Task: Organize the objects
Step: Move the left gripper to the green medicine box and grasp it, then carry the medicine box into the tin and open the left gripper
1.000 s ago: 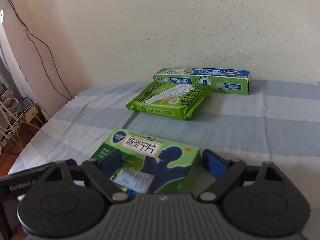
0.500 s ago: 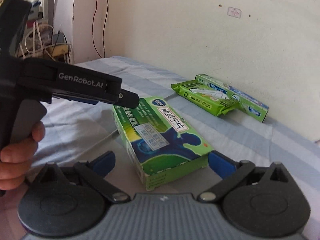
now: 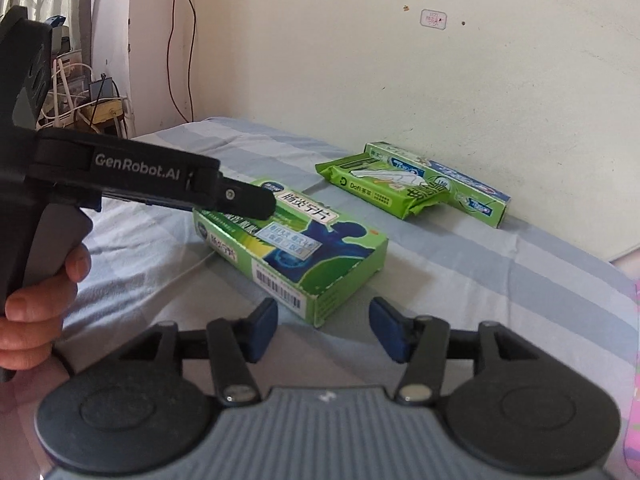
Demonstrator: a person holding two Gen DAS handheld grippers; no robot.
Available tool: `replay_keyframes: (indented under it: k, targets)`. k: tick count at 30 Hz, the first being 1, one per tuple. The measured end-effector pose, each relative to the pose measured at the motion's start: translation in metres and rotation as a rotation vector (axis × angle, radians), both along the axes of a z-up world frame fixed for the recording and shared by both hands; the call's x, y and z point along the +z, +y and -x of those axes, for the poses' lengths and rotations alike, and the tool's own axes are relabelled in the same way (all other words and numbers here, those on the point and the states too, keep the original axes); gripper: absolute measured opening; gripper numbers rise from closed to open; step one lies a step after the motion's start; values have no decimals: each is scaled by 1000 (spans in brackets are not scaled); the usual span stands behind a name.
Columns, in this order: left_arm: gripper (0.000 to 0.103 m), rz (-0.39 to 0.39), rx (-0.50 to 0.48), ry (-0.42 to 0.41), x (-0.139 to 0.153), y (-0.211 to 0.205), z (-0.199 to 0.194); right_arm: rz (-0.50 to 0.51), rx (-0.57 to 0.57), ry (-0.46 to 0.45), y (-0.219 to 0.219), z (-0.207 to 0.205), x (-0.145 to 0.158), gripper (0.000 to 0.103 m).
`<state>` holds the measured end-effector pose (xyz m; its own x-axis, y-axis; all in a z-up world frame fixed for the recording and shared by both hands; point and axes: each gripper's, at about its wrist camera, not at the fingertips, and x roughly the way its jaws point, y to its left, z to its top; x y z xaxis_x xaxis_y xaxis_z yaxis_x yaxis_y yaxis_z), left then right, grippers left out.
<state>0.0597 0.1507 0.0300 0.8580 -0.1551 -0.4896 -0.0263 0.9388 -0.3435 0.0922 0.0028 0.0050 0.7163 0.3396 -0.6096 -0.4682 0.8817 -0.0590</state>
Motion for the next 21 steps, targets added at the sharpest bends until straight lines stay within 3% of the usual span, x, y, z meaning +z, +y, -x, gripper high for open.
replay_keyframes:
  k: [3,4,6,9,12,15,18,21]
  targets:
    - [83,22,17,62,-6,2,-14,-41,1,20,0,-13,4,73]
    - [77,32,2,100,-12,1,-20,-49,8,35,2,-18,3,75]
    - [70,-12,-40,85,-13,-9,-18,-31,14,64,11,-29,-3,73]
    - [71,-61,-68,75,-11,-24,-5,-37,5,85,15,-26,-9,70]
    - [70,-13,-139,103,-11,-35,8,-20,0,70,3,-5,-7,70]
    - [70,-26,-256,109,-15,-68,26,-20,-31,69,-26,28,-6,70]
    - [70,-57,-349,63,-4,-109,39,-53,-98,66,-65,61,2,69]
    - [70,-83,-434,-22,26,-152,41,-46,-182,-48,-101,94,26,69]
